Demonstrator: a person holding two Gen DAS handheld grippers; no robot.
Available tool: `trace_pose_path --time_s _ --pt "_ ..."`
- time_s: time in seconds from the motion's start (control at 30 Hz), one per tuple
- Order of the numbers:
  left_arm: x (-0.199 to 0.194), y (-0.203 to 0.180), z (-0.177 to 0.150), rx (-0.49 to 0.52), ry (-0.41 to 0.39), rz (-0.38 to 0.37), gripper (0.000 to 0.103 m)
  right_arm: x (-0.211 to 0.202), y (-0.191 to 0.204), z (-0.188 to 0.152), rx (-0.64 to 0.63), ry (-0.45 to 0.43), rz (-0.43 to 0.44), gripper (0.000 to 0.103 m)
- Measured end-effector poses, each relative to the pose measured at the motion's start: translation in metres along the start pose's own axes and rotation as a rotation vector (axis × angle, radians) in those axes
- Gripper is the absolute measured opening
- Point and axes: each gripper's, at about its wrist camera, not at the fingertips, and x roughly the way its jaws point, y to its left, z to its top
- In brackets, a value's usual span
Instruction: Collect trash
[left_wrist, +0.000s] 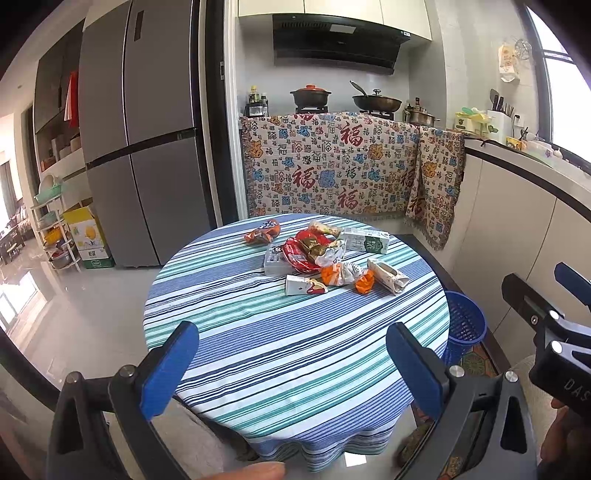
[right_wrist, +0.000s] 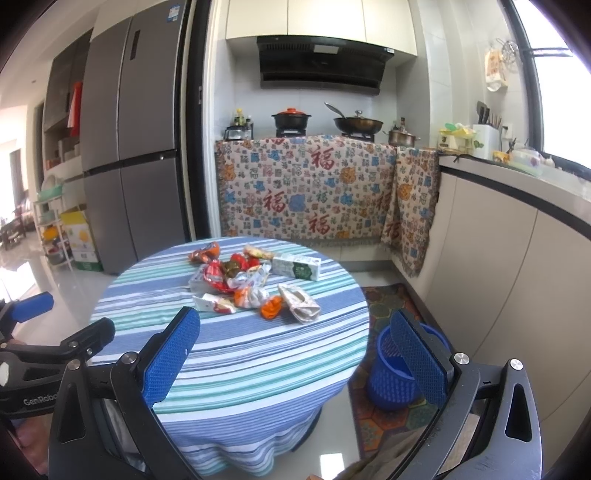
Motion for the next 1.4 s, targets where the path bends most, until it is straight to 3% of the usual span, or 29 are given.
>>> trace_pose_path --time_s 1.4 --pt "0.011 -0.002 0.0 0.031 0.008 -0.011 0.103 0.006 -0.002 -0.001 0.005 0.014 -0.011 0.103"
